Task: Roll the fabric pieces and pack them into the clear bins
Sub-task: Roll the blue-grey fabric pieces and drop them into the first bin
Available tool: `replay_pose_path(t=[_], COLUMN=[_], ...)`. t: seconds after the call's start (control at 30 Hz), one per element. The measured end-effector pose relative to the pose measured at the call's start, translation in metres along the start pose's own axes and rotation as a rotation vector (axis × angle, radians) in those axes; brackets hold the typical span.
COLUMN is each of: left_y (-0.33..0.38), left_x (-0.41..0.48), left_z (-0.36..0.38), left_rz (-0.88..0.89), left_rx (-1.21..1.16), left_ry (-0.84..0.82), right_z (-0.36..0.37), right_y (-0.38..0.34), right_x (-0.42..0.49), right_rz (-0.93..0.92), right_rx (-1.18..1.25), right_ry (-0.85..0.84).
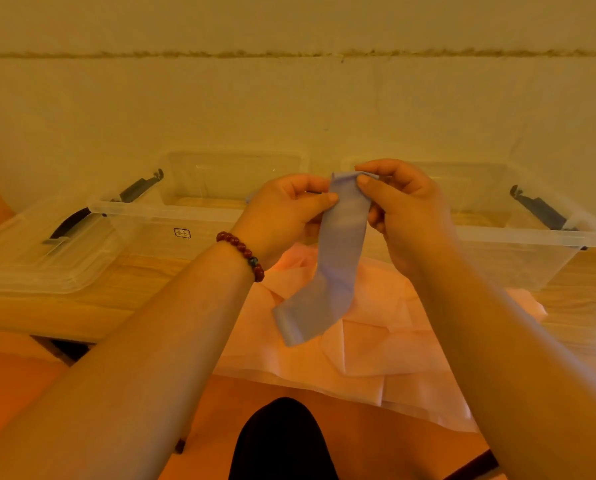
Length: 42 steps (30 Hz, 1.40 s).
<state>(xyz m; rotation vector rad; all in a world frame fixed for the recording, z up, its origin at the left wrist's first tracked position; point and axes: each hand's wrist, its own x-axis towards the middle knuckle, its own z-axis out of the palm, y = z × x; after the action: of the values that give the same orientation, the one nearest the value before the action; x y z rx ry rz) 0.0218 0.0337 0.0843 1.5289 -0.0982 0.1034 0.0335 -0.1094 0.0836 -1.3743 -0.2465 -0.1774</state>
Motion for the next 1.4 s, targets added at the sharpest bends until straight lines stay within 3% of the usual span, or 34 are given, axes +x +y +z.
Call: replay_pose_path(t=[0.17, 0.4, 0.57, 0.93, 1.3, 1.4], left_y=[-0.003, -0.004, -0.009, -0.010, -0.015, -0.014], left_x=[-0.004, -0.007, -0.009, -0.006, -0.006, -0.008], left_z=[-0.008, -0.011, -0.010, 0.000, 0.002, 0.003], left_rz=[-0.040, -0.105, -0.020, 0.018, -0.038, -0.073], left_rx=[-0.048, -0.229, -0.181, -0.077, -0.111, -0.160], left_ry=[0.036, -0.040, 0.021, 0.101, 0.032, -0.013], right_z=[0.001, 0.003, 0.002, -0.004, -0.010, -0.011], right_y=[0.005, 0.008, 0.011, 0.009, 0.003, 0.006], right_x=[-0.001, -0.004, -0.006, 0.001, 0.004, 0.004], right_rz=[-0.040, -0.187, -0.300, -0.033, -0.213, -0.362], right_rx=[-0.104, -0.376, -0.437, -0.219, -0.515, -0.650], right_ry=[-0.065, -0.047, -0.075, -0.098, -0.117, -0.121])
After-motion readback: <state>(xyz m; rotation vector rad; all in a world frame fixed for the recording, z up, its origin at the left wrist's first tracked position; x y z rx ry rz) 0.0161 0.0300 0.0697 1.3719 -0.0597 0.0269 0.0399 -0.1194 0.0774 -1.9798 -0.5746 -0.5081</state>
